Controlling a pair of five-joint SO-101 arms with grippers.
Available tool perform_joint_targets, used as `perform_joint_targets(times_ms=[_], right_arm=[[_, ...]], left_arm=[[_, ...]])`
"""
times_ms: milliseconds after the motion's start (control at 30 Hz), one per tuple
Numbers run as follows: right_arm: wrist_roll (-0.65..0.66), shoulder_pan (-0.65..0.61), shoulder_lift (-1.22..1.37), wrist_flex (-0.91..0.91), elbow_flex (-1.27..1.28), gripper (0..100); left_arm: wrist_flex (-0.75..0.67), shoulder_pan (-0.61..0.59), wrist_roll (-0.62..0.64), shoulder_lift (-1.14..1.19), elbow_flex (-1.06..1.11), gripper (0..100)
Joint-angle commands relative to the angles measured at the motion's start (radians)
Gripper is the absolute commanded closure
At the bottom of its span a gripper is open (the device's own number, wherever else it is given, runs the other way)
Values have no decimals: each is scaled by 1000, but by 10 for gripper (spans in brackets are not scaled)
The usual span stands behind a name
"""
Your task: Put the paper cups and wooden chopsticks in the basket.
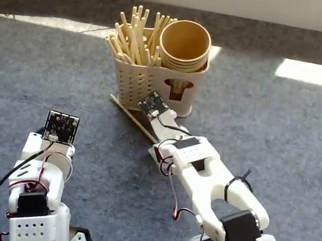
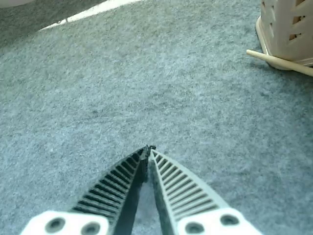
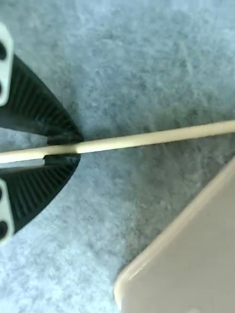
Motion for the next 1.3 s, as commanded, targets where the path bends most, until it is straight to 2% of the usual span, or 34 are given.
perform_joint_targets(times_ms=[0,167,233,367,467,633,767,967,1100,1267], right_arm=[[25,-2,-30,214,-67,992],[34,1,-143,470,-162,992],[91,-1,-191,541,-165,992],[204,1,-237,636,-165,991],[186,4,-242,653,-173,963],[107,-15,-246,644,-176,835],[57,-90,-239,582,-203,835],[-43,-202,-236,337,-205,836],[-46,-216,-208,243,-199,836],[-46,-217,-54,174,-200,836]], left_arm=[[5,-10,-5,-7,19,995],[5,-10,-5,-7,19,995],[5,-10,-5,-7,19,995],[5,-8,-5,-7,19,995],[5,-8,-5,-7,19,995],[5,-7,-5,-7,19,995],[5,-7,-5,-7,19,995],[5,-7,-5,-7,19,995],[5,-8,-5,-7,19,995],[5,-8,-5,-7,19,995]])
